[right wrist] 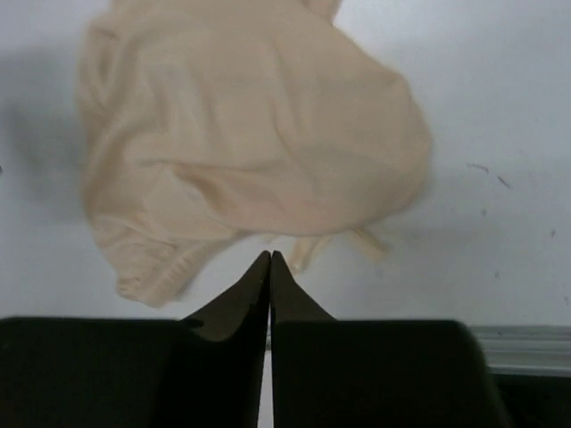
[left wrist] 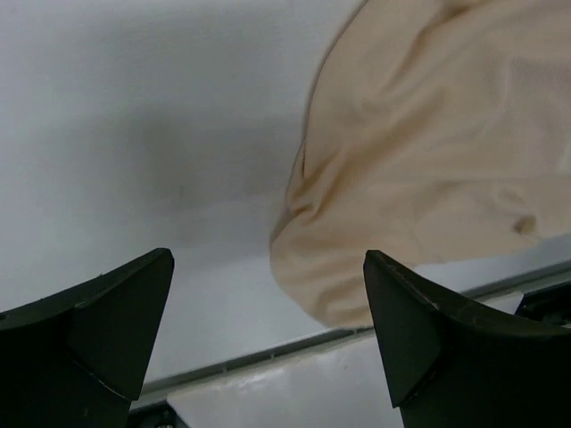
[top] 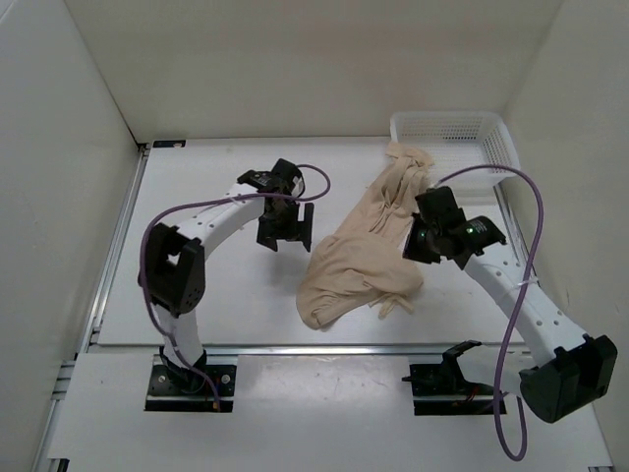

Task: Fold and stack the trousers
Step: Move the trousers to the center of the board, then flatten the trousers out

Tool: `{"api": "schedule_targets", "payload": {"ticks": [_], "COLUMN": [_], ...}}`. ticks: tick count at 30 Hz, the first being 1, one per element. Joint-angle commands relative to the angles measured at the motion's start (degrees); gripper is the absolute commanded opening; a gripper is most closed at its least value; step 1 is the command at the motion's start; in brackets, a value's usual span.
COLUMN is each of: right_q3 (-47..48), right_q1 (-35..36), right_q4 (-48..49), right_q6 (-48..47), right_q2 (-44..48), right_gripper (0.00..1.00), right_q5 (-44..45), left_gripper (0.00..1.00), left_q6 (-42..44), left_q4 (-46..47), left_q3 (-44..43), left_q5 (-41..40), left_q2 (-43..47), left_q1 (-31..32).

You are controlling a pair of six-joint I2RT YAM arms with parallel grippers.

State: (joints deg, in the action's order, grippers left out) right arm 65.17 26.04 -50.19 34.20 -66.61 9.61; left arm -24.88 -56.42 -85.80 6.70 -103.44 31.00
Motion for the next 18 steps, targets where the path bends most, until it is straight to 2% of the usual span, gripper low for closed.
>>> {"api": "schedule_targets", "payload": {"ticks": [1,2,3,4,5,7,9,12,15,16,17,18], "right_q3": [-7.47,-9.42,-11.44,-16.16,-18.65,-25.48,-28.15,-28.69,-26.33,-25.71,-23.62,-22.20], "right_q1": [-0.63,-2.12,-3.18,-4.50,-7.21,-10.29,-11.10,-13.47,-15.84,-16.63,-16.64,-16.64], "right_q4": [-1.05,-1.05,0.09,2.97,4.82,10.95,13.45,14.51,17.58,18.28,18.81,18.82], "right_q6": [6.75,9.55,10.71,11.67,13.42,15.63,17.31,15.91,13.01,12.22,11.34,9.07], "right_q2": [3.76,5.59,6.40,7.27,9.02,10.70,11.24,8.17,2.55,-0.51,-2.11,-3.77], "right_gripper": [0.02,0.02,0.08,0.46,0.62,0.95,1.00,1.00,1.00,1.00,1.00,1.00], "right_q5": [-2.66,-5.45,-7.74,-10.54,-13.62,-21.94,-23.40,-22.70,-23.23,-22.10,-20.26,-17.80], "left_gripper": [1.00,1.00,1.00,1.00,1.00,1.00,1.00,0.98,0.81,0.71,0.31,0.16], "left_q6": [0.01,0.01,0.01,0.01,0.01,0.01,0.01,0.01,0.01,0.01,0.01,0.01], "left_q4": [3.16,3.16,3.16,1.86,1.23,-0.17,-0.70,-0.71,-0.71,-0.71,-0.71,-0.71], "left_q3": [-7.08,-12.06,-14.81,-17.53,-22.61,-26.33,-29.86,-30.39,-30.92,-30.92,-30.92,-30.92], "left_q5": [2.08,4.79,6.12,7.00,7.53,9.72,13.50,14.65,15.18,16.14,16.94,18.16], "left_q2": [-6.29,-8.69,-10.89,-15.26,-17.39,-23.17,-26.62,-29.54,-30.94,-30.95,-31.47,-31.47], "left_q1": [0.72,0.72,0.72,0.72,1.25,1.25,1.25,2.56,3.27,3.80,3.80,3.80]}}
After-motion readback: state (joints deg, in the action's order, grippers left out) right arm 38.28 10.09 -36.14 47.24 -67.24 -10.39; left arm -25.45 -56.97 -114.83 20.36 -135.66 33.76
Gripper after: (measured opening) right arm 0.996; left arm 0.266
